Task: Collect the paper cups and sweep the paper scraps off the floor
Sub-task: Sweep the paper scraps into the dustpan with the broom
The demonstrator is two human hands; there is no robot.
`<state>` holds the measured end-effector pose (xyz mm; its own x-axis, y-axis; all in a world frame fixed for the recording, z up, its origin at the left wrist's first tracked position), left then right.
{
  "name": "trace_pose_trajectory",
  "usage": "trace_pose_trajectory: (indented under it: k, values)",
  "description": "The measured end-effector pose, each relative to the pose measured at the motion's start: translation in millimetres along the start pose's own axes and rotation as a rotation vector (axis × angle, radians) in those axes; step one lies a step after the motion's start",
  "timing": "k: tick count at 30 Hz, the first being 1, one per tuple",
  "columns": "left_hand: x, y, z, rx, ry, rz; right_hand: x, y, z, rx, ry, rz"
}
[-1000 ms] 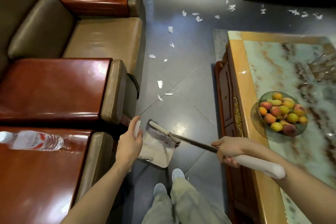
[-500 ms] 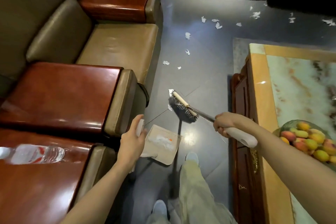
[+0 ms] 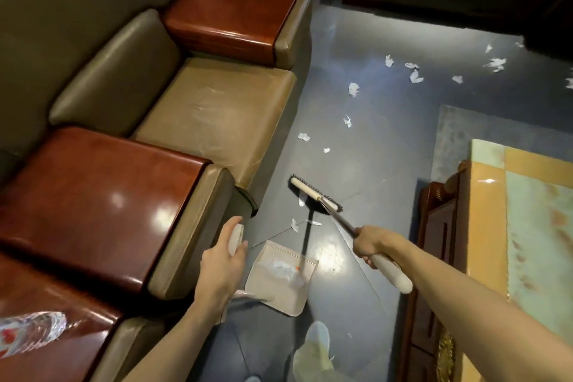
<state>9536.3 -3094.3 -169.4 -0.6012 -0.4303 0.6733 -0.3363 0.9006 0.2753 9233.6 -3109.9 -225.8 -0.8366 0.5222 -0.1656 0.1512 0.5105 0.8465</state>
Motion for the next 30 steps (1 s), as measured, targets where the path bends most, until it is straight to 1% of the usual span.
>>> trace_pose_trajectory:
  k: [3,6,9,12,17,20,21,23,25,30]
  values:
    - [3.2,4.9,1.5,0.034,0.023,-0.021,3.3,17.6,21.6,-0.126,0.050,0.008]
    - [9.5,14.4,0.2,0.079,0.046,-0.030,9.1,44.0,38.3,-0.208,0.009,0.041]
    - [18.8,28.3,6.4,0.059,0.052,-0.033,10.4,64.9,33.9,-0.289,-0.068,0.108]
    - [20.7,38.0,13.0,0.027,0.054,-0.036,8.8,83.4,14.9,-0.354,-0.086,0.151]
    - [15.0,61.2,11.4,-0.014,0.068,-0.011,5.5,117.3,-20.6,-0.279,-0.141,0.085]
    - [10.8,65.5,5.4,-0.032,0.073,0.021,2.1,126.9,-51.0,-0.147,-0.153,-0.058]
    - [10.6,62.4,4.3,-0.039,0.064,0.026,2.5,126.8,-59.7,-0.135,-0.199,-0.053]
    - [16.4,53.2,1.5,-0.058,0.059,0.042,9.2,122.1,-69.5,-0.169,-0.337,0.057]
    - [29.2,39.9,0.0,-0.070,0.083,0.074,12.5,113.2,-82.9,-0.138,-0.390,0.112]
    - [69.0,5.1,2.1,-0.102,0.097,0.176,2.2,91.9,-111.1,-0.027,-0.473,0.085]
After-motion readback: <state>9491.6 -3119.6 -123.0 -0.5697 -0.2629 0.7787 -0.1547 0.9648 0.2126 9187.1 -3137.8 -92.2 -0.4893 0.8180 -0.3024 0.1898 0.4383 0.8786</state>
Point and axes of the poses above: each hand's wrist, its own y-axis away from the middle knuckle, its own z-axis out of the palm, x = y × z, the point moved 8 cm from there along -y, towards the middle knuckle, and after that the axes turned 8 degrees about x, right-handed, at the moved point
